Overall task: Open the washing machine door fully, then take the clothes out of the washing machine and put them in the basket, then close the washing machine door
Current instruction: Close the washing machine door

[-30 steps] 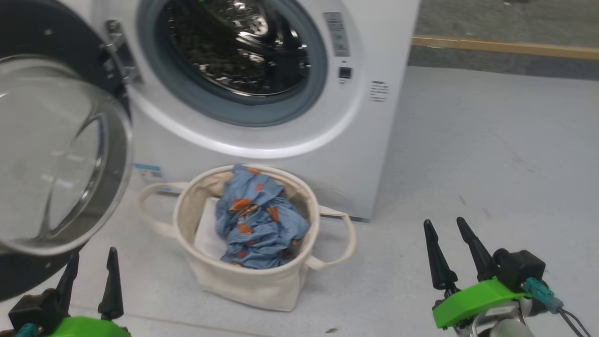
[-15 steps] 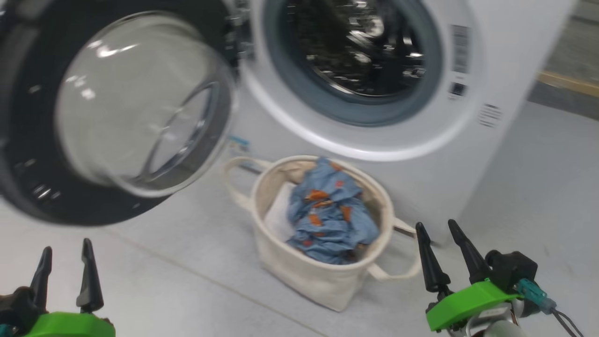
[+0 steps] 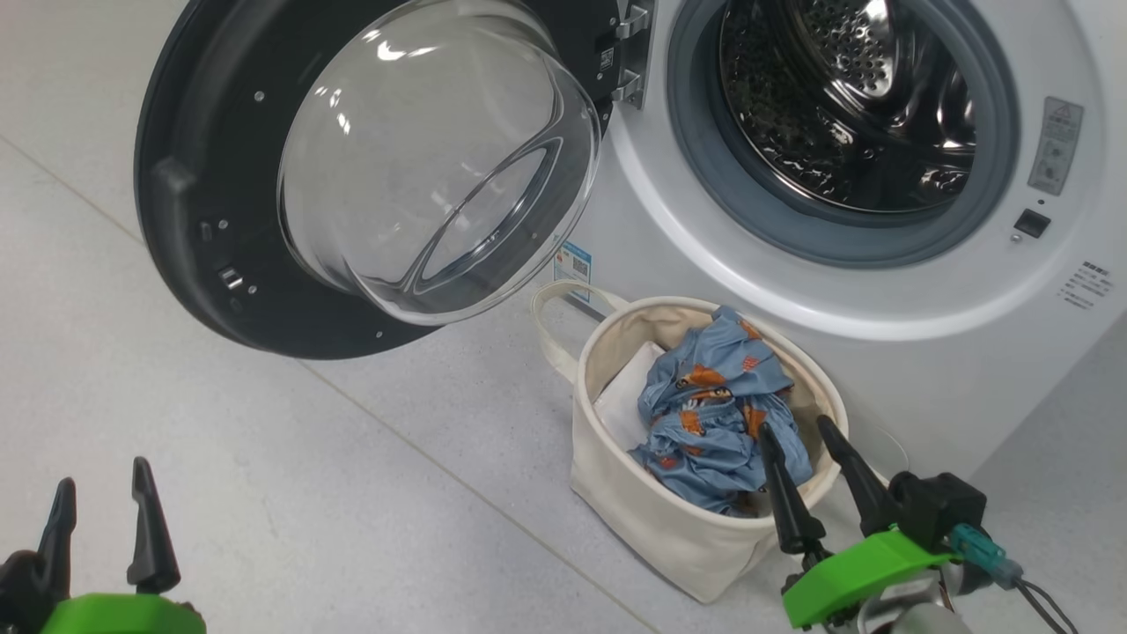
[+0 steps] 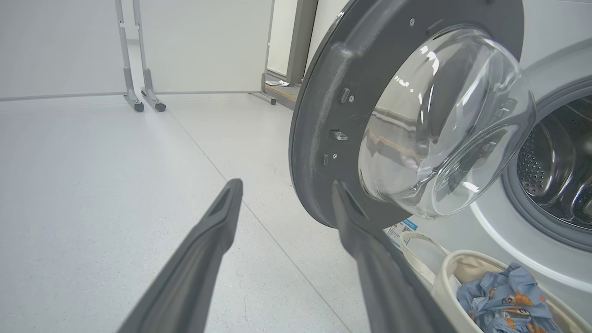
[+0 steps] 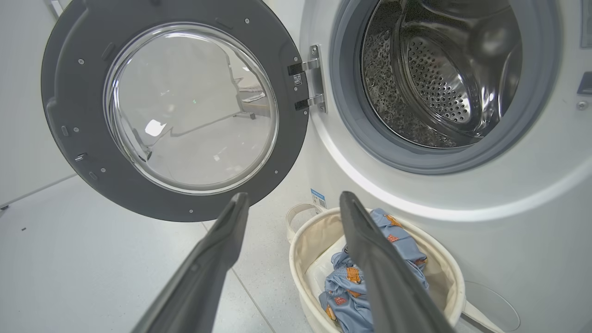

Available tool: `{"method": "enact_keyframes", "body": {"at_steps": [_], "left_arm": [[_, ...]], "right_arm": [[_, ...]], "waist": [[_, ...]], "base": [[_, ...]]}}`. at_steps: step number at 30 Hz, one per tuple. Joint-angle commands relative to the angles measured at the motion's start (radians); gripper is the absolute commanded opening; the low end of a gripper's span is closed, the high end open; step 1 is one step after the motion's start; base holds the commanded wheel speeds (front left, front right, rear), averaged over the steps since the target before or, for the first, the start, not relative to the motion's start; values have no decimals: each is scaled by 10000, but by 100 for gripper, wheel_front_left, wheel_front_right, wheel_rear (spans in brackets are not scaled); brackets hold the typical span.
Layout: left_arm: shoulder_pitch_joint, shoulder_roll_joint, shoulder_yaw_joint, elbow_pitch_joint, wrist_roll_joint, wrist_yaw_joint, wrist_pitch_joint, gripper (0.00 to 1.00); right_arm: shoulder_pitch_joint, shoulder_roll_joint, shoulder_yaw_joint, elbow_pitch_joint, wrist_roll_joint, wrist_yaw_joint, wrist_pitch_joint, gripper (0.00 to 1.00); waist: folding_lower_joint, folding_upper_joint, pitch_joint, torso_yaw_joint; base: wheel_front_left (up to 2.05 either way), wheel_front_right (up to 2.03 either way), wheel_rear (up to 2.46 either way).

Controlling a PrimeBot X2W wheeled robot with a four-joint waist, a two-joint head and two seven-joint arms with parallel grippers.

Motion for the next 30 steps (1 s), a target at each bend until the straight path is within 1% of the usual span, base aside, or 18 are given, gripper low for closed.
{"method": "enact_keyframes", "body": {"at_steps": [1,6,9,10,11,12,15,20,24,27,30], "left_arm": [[-281,213,457,-397,-40,41,-86,100],[-163,224,570,-525,-156,69,-120,100],[-112,306,520,-577,-237,-83,-12,100],[-151,325,553,-609,-359,-158,58,78],[-211,338,629,-646,-518,-227,108,17],[-277,355,713,-658,-738,-329,226,0],[-611,404,1211,-689,-1810,-757,680,0],[-1505,938,2291,-309,-3809,-1464,1777,0],[-2564,1507,3098,530,-5371,-1745,2849,0],[-3511,1878,3497,1425,-6452,-1915,3676,0],[-4379,2289,3682,2398,-7215,-2097,4413,0]], "right_arm": [[-480,5,238,-224,66,6,-124,100],[-555,6,296,-153,111,6,-124,100],[-546,6,312,-138,121,6,-124,100],[-544,6,320,-126,115,6,-124,100],[-548,6,330,-108,98,6,-124,100],[-558,6,341,-95,86,6,-124,100],[-599,6,387,-82,61,6,-124,100],[-692,6,494,-18,-42,6,-124,100],[-783,-53,538,10,-164,6,-124,100],[-853,-177,591,42,-227,6,-124,100],[-879,-315,615,57,-277,6,-124,100]], "waist": [[0,-1,7,-5],[0,-1,-20,-29],[0,-1,-23,-48],[0,-1,-12,-48],[0,-1,0,-48],[0,-1,12,-49],[0,-1,45,-51],[0,-1,130,-76],[0,-1,315,-93],[0,-1,470,-112],[0,-1,612,-148]], "base": [[0,0,0],[0,0,0],[0,0,0],[0,0,0],[0,0,0],[0,0,0],[0,0,0],[0,0,0],[0,0,0],[0,0,0],[0,0,0]]}}
